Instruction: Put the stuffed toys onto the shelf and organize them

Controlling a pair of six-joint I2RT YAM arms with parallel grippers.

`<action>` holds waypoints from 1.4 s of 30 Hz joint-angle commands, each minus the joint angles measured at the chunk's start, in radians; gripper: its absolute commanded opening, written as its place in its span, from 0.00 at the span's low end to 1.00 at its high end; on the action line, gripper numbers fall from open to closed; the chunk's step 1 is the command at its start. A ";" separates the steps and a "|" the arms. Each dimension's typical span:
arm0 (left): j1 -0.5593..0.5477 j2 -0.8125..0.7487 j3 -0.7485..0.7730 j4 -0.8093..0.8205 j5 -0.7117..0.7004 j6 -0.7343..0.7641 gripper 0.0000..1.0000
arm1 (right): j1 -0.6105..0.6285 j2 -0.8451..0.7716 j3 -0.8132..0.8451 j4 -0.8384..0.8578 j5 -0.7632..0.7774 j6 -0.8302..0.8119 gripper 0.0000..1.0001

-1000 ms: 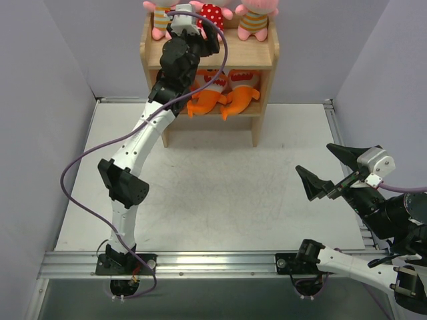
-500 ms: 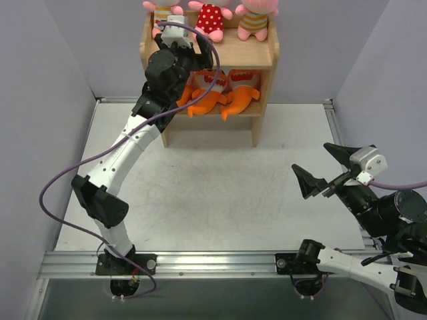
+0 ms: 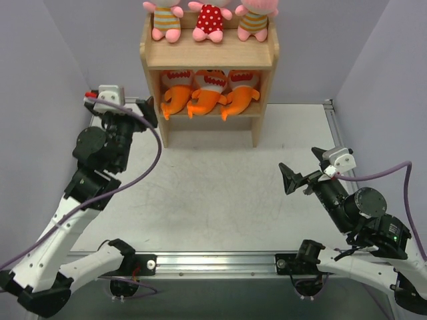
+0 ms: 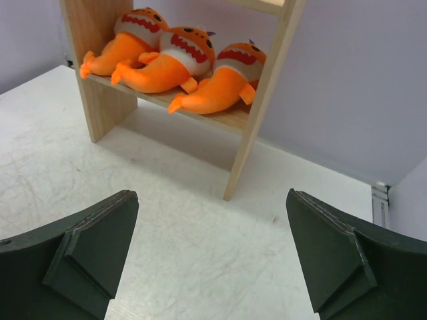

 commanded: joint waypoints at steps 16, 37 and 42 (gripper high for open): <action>0.011 -0.699 -0.546 -0.280 -0.326 0.027 0.94 | 0.007 -0.262 -0.290 0.285 0.445 0.058 0.99; 0.285 -0.661 -0.626 -0.209 -0.077 -0.037 0.94 | 0.009 -0.283 -0.331 0.293 0.499 0.029 1.00; 0.328 -0.644 -0.628 -0.200 -0.039 -0.057 0.94 | 0.009 -0.297 -0.336 0.301 0.500 0.022 1.00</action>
